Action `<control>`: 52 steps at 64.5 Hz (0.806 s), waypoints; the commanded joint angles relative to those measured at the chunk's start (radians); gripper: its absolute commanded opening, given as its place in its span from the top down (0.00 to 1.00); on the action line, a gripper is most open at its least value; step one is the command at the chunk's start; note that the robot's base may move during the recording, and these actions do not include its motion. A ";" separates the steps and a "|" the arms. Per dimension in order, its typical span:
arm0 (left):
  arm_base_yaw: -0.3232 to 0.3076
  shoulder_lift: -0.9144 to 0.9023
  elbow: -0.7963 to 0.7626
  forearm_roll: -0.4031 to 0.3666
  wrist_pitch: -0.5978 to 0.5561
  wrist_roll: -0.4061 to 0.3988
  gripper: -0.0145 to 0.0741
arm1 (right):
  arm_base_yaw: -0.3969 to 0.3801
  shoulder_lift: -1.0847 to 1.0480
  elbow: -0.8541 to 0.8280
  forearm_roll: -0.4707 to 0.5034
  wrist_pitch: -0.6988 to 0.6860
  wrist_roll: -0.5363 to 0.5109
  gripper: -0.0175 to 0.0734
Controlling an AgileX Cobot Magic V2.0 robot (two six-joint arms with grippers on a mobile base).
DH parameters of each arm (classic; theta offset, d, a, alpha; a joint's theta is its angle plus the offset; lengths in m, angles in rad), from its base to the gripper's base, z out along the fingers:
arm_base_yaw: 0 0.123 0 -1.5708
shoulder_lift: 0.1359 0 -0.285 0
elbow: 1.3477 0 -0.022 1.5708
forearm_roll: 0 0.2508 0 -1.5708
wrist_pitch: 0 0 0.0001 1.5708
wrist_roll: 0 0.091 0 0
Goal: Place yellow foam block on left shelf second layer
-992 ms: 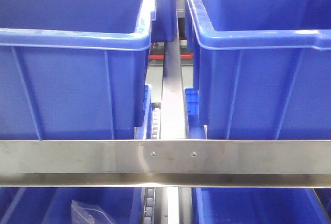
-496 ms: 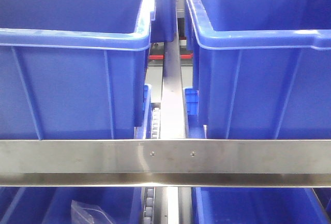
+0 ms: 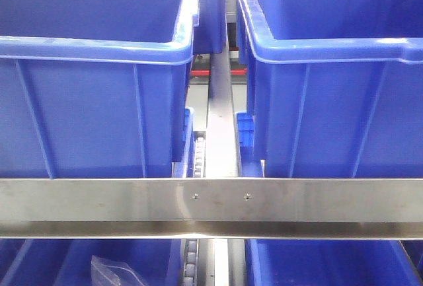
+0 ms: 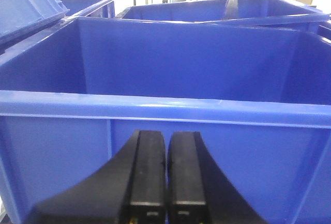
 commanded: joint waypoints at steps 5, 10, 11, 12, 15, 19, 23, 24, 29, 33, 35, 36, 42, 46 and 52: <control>-0.007 -0.018 0.027 -0.006 -0.082 -0.003 0.70 | -0.016 -0.004 -0.018 -0.010 -0.084 -0.007 0.75; -0.007 -0.018 0.027 -0.006 -0.082 -0.003 0.70 | -0.041 -0.046 0.013 -0.011 -0.093 -0.007 0.75; -0.007 -0.018 0.027 -0.006 -0.082 -0.003 0.70 | -0.046 -0.054 0.019 -0.011 -0.094 -0.007 0.75; -0.007 -0.018 0.027 -0.006 -0.082 -0.003 0.70 | -0.053 -0.068 0.030 -0.011 -0.094 -0.007 0.75; -0.007 -0.018 0.027 -0.006 -0.082 -0.003 0.70 | -0.070 -0.100 0.056 -0.011 -0.094 -0.007 0.75; -0.007 -0.018 0.027 -0.006 -0.082 -0.003 0.70 | -0.090 -0.128 0.090 -0.011 -0.096 -0.007 0.75; -0.007 -0.018 0.027 -0.006 -0.082 -0.003 0.70 | -0.092 -0.124 0.113 -0.011 -0.097 -0.007 0.75; -0.007 -0.018 0.027 -0.006 -0.082 -0.003 0.70 | -0.092 -0.125 0.120 -0.011 -0.097 -0.007 0.75; -0.007 -0.018 0.027 -0.006 -0.082 -0.003 0.70 | -0.092 -0.125 0.151 -0.011 -0.109 -0.007 0.75; -0.007 -0.018 0.027 -0.006 -0.082 -0.003 0.70 | -0.092 -0.125 0.163 -0.012 -0.105 -0.007 0.75; -0.007 -0.018 0.027 -0.006 -0.082 -0.003 0.70 | -0.092 -0.125 0.162 -0.014 -0.107 -0.007 0.75; -0.007 -0.018 0.027 -0.006 -0.082 -0.003 0.70 | -0.092 -0.125 0.162 -0.014 -0.110 -0.007 0.75; -0.007 -0.018 0.027 -0.006 -0.082 -0.003 0.70 | -0.092 -0.125 0.162 -0.017 -0.112 -0.007 0.75; -0.007 -0.018 0.027 -0.006 -0.082 -0.003 0.70 | -0.092 -0.125 0.162 -0.017 -0.114 -0.007 0.75; -0.007 -0.018 0.027 -0.006 -0.082 -0.003 0.70 | -0.092 -0.125 0.162 -0.018 -0.125 -0.007 0.75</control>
